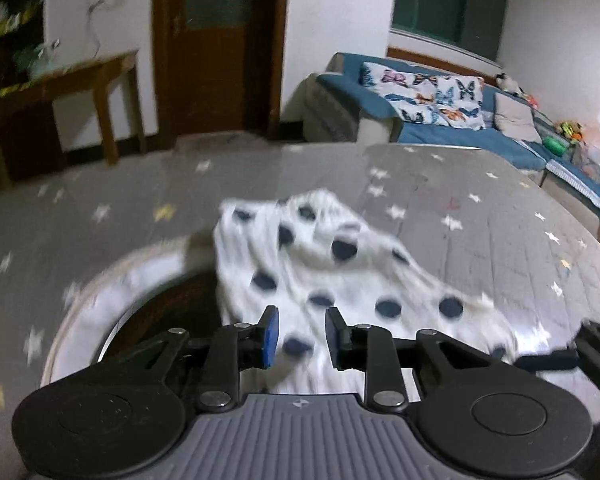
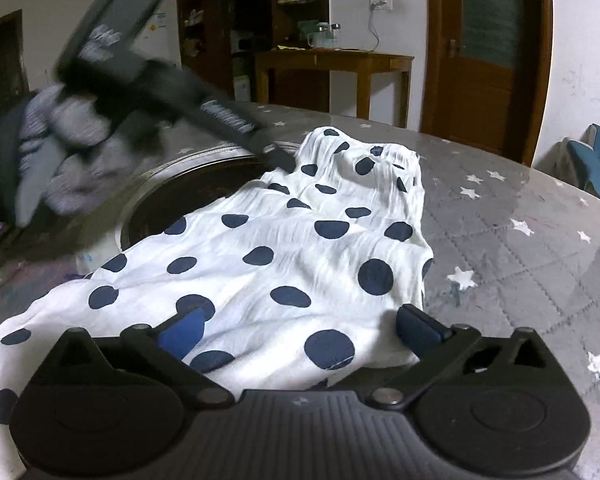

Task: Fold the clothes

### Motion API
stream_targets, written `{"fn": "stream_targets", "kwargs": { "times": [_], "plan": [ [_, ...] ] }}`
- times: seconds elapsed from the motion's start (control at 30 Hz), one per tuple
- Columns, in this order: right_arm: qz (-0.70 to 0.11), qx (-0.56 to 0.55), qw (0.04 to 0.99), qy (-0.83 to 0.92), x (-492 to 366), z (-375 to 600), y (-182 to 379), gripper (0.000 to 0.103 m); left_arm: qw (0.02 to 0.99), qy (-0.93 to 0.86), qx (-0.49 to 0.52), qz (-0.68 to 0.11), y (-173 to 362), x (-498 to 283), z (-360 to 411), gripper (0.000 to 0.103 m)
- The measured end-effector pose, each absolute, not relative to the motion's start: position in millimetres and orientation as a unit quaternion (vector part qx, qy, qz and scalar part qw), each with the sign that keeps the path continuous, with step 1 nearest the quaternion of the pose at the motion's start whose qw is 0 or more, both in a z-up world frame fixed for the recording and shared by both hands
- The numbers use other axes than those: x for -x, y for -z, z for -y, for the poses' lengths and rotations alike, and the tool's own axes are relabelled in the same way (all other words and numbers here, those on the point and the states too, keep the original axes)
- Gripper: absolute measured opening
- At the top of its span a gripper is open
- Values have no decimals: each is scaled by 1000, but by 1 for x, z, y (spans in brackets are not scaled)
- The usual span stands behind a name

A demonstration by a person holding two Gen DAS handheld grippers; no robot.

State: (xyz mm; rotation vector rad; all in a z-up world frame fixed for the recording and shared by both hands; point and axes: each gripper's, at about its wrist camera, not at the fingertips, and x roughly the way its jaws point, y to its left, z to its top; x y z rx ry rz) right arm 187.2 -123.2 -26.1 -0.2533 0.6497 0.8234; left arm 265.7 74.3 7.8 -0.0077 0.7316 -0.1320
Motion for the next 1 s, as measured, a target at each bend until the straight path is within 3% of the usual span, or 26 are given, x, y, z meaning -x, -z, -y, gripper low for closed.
{"fn": "stream_targets", "kwargs": {
  "times": [0.5, 1.0],
  "plan": [
    [-316, 93, 855, -400, -191, 132, 23, 103, 928, 7, -31, -371, 20, -385, -81, 30],
    [-316, 97, 856, -398, -190, 128, 23, 103, 931, 76, -109, -339, 17, -396, -25, 30]
  ]
}}
